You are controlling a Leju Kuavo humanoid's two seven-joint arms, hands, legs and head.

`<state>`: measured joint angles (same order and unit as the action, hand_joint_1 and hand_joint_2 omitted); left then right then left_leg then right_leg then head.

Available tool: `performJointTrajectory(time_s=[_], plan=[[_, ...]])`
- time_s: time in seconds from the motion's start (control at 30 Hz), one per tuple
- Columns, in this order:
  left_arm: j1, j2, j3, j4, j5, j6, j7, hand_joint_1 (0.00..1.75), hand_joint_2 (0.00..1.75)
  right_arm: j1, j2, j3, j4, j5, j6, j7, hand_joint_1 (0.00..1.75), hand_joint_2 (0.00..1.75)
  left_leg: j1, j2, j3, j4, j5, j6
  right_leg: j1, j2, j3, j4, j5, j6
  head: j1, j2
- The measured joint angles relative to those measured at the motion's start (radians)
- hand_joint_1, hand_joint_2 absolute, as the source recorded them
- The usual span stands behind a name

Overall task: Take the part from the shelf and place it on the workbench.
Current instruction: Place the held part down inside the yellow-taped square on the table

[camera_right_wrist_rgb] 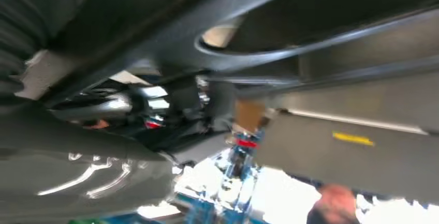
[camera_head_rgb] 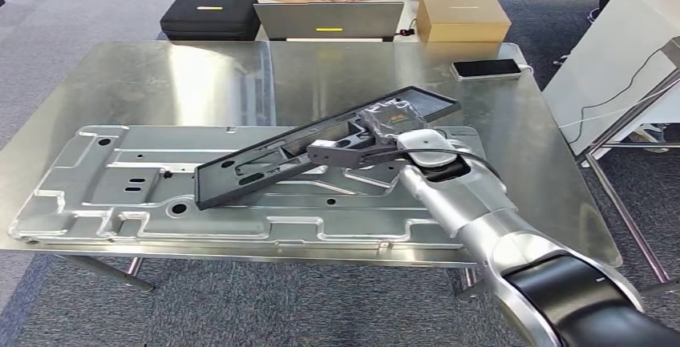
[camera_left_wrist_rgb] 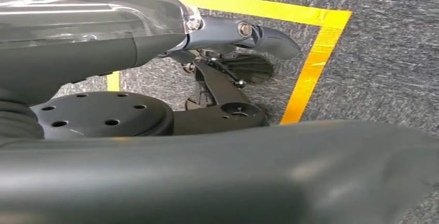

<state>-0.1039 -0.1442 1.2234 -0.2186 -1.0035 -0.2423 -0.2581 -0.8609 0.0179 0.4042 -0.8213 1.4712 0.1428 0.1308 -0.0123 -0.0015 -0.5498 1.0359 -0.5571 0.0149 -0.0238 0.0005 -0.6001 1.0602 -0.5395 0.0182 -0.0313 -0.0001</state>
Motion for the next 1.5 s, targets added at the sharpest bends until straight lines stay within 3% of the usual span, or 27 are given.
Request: performJointTrajectory(time_s=[0.17, 0.3, 0.4, 0.53, 0.83, 1.2, 1.4, 1.5], plan=[[0.001, 0.0, 0.0, 0.0, 0.003, -0.007, -0.036, 0.0, 1.75, -0.041, -0.014, 0.019, 0.074, -0.062, 0.046, -0.034, 1.75, 1.75, 0.0, 0.0, 0.0, 0.0, 0.0, 0.0, 0.0, 0.0, 0.0, 0.0, 0.0, 0.0, 0.0, 0.0], [0.002, 0.001, 0.0, 0.0, 0.016, 0.0, -0.046, 0.0, 1.75, -0.05, -0.032, 0.043, 0.099, -0.122, 0.062, -0.06, 0.0, 0.0, 0.0, 0.0, 0.0, 0.0, 0.0, 0.0, 0.0, 0.0, 0.0, 0.0, 0.0, 0.0, 0.0, 0.0], [0.002, 0.002, 0.001, 0.0, 0.018, 0.011, -0.047, 0.0, 1.75, -0.052, -0.044, 0.058, 0.103, -0.152, 0.067, -0.072, 0.0, 0.0, 0.0, 0.0, 0.0, 0.0, 0.0, 0.0, 0.0, 0.0, 0.0, 0.0, 0.0, 0.0, 0.0, 0.0], [0.002, 0.004, 0.002, 0.0, 0.02, 0.011, -0.053, 0.0, 0.0, -0.054, -0.057, 0.079, 0.102, -0.19, 0.077, -0.085, 0.0, 0.0, 0.0, 0.0, 0.0, 0.0, 0.0, 0.0, 0.0, 0.0, 0.0, 0.0, 0.0, 0.0, 0.0, 0.0], [0.004, 0.008, 0.007, 0.0, 0.031, 0.009, -0.061, 0.0, 0.0, -0.088, -0.101, 0.147, 0.091, -0.373, 0.141, -0.15, 0.0, 0.0, 0.0, 0.0, 0.0, 0.0, 0.0, 0.0, 0.0, 0.0, 0.0, 0.0, 0.0, 0.0, 0.0, 0.0], [0.007, 0.014, 0.011, 0.0, 0.026, 0.0, -0.052, 0.0, 0.0, -0.214, -0.212, 0.315, 0.067, -0.781, 0.285, -0.239, 0.0, 0.0, -0.001, 0.0, 0.0, 0.001, 0.0, 0.0, 0.0, 0.0, 0.0, 0.0, 0.0, 0.0, 0.0, 0.0], [0.007, 0.017, 0.015, 0.0, 0.018, 0.0, -0.052, 0.0, 0.0, -0.273, -0.298, 0.423, 0.023, -0.965, 0.272, -0.232, 0.0, 0.0, -0.001, 0.0, 0.0, 0.001, 0.0, 0.0, 0.0, -0.001, 0.0, 0.0, 0.0, 0.0, 0.0, 0.0], [0.007, 0.018, 0.015, 0.0, 0.017, 0.0, -0.053, 0.0, 0.0, -0.271, -0.331, 0.449, -0.005, -1.019, 0.22, -0.246, 0.0, 0.0, -0.001, 0.0, 0.001, 0.001, 0.0, 0.0, 0.0, -0.001, 0.0, 0.0, 0.0, 0.0, 0.0, 0.0]])
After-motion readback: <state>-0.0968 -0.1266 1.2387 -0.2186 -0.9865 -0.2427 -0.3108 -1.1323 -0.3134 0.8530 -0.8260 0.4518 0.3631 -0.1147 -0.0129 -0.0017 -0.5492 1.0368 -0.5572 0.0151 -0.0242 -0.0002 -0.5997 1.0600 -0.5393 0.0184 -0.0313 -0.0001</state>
